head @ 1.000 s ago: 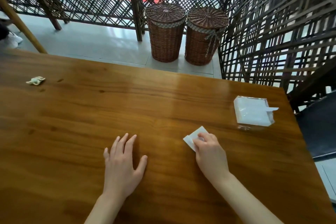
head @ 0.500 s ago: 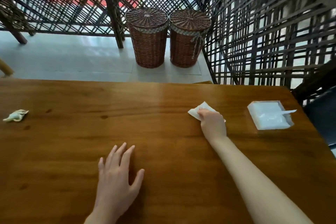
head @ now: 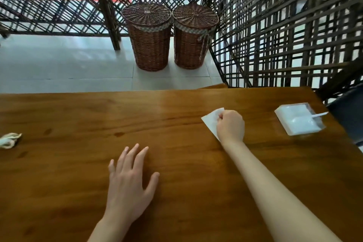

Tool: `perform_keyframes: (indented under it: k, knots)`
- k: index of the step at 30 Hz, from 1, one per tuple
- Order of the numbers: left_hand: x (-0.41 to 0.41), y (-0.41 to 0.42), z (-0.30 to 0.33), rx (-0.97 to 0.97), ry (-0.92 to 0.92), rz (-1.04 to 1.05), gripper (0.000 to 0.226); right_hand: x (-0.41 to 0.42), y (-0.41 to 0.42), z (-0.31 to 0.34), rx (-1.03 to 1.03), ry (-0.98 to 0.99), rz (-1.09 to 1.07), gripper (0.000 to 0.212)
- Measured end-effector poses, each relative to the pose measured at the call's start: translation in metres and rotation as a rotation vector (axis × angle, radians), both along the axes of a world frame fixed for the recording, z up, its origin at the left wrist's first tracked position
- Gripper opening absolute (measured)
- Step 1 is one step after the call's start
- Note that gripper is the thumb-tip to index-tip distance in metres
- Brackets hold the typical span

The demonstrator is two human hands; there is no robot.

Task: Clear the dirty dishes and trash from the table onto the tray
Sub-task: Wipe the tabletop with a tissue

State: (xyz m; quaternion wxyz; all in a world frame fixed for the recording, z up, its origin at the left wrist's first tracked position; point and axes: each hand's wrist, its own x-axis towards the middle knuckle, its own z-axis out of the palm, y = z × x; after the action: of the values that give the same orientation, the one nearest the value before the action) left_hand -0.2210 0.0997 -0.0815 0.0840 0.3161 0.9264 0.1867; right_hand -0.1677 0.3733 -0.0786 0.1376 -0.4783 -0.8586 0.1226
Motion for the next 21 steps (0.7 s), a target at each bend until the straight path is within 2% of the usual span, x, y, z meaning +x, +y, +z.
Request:
perform_keyframes:
  k: [2,7,11,13,17,21]
  knots:
    - [-0.006,-0.001,0.0,-0.012,-0.002,-0.005,0.067,-0.02,-0.012,0.004,0.016,-0.013,0.101,0.02]
    - [-0.014,-0.005,-0.003,-0.021,0.0,0.001,0.066,-0.056,-0.083,-0.005,0.049,-0.046,0.523,0.015]
    - [-0.017,-0.007,-0.002,-0.005,0.001,-0.017,0.065,-0.045,-0.086,-0.005,0.12,-0.078,0.642,0.024]
    - [-0.02,-0.011,-0.003,0.012,0.009,-0.027,0.064,-0.03,-0.051,-0.001,0.175,-0.16,0.507,0.026]
    - [-0.025,-0.023,-0.002,0.027,0.001,-0.018,0.063,0.01,0.01,0.005,0.17,-0.113,0.028,0.017]
    - [-0.03,-0.038,-0.001,0.048,0.002,0.006,0.062,-0.014,0.005,0.006,0.088,-0.042,-0.122,0.015]
